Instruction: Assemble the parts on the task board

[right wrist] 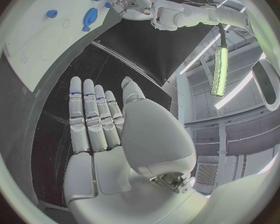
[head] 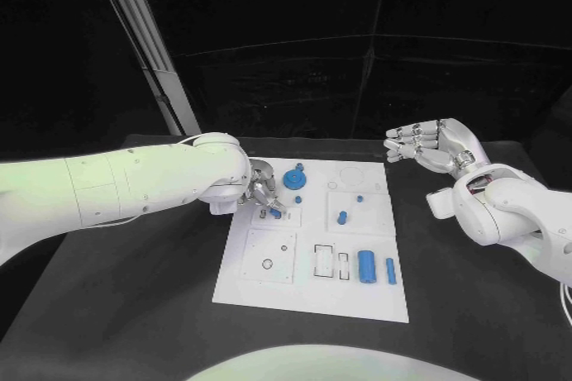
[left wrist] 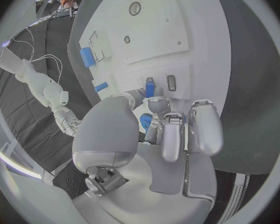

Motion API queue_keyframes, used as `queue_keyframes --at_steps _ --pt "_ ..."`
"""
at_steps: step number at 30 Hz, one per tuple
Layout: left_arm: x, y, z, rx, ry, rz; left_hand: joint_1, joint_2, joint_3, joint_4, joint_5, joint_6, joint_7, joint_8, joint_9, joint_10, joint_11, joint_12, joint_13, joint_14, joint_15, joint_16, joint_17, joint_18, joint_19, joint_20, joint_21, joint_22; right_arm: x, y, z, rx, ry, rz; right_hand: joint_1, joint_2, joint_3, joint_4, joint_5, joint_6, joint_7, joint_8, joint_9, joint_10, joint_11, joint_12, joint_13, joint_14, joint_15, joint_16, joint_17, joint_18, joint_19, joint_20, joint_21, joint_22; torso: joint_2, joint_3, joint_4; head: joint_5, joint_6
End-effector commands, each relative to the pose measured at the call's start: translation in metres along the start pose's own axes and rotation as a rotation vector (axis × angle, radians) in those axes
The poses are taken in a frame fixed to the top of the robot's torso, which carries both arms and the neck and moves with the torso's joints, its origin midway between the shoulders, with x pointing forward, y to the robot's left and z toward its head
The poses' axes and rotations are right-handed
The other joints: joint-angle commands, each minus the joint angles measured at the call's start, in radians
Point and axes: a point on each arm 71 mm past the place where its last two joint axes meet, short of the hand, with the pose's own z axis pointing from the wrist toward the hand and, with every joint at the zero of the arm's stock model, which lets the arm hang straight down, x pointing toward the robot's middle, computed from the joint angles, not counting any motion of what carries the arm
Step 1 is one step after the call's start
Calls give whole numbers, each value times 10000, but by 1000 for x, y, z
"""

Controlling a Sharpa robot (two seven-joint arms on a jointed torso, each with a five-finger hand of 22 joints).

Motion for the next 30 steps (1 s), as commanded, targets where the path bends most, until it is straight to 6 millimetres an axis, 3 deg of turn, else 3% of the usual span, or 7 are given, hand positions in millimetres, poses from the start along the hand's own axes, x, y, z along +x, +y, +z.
queue_keyframes --at_steps 1,30 --pt "2 1 0 -94 158 201 11 16 1746 -1694 15 14 -42 56 18 60 -14 73 19 1075 5 31 2634 -204 51 -13 40 15 1 2 1 -56 90 69 -14 78 -7 -46 57 -80 -6 6 4 -71 19 31 -16 -29 35 -58 -16 103 62 25 -63 -13 -4 0 5 -7 -16" --pt "3 -1 2 29 371 90 -529 -131 1555 -1547 -41 225 -167 142 31 222 -93 232 181 1075 -46 31 2634 -212 69 -46 65 76 3 2 2 -68 143 95 -5 87 -3 -58 57 -78 -7 6 4 -79 18 39 -17 -30 35 -59 -24 104 70 25 -76 -21 -3 6 -7 5 -56"
